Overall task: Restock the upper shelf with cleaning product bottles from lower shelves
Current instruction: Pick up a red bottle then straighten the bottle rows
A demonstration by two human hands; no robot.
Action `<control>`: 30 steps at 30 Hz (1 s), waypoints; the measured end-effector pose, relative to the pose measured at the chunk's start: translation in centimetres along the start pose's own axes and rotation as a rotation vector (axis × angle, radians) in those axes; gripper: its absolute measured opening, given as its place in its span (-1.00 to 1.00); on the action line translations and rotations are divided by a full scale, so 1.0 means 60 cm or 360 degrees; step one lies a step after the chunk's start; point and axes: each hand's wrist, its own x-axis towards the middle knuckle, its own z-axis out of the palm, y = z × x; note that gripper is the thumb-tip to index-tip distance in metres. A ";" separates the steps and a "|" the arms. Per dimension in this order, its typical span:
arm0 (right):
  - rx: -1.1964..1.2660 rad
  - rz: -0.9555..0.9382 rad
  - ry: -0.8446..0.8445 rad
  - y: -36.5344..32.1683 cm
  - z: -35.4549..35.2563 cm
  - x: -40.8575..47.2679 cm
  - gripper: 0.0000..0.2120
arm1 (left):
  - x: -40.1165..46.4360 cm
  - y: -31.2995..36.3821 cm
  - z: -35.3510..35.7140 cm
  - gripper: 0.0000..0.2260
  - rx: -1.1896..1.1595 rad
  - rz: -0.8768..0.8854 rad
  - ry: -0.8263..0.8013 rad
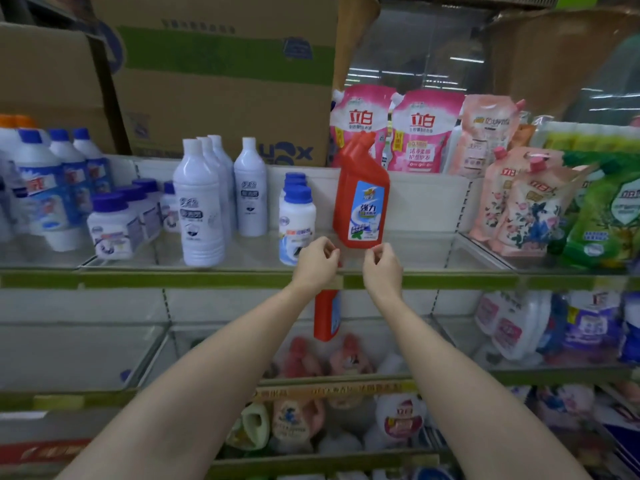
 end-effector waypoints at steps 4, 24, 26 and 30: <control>-0.0075 0.0171 -0.0129 0.022 0.008 -0.075 -0.87 | -0.052 -0.077 -0.026 -0.89 0.0107 -0.0125 -0.0093; -0.0245 0.0673 -0.0537 0.226 0.090 -0.101 -0.94 | -0.056 -0.270 0.084 -0.85 0.0443 -0.0515 -0.0405; -0.0242 0.0650 -0.0589 0.254 0.104 -0.086 -0.88 | -0.042 -0.285 0.107 -0.86 0.0461 -0.0542 -0.0412; -0.0262 0.0604 -0.0720 0.365 0.158 -0.041 -0.89 | -0.017 -0.305 0.148 -0.86 0.0431 -0.0649 -0.0354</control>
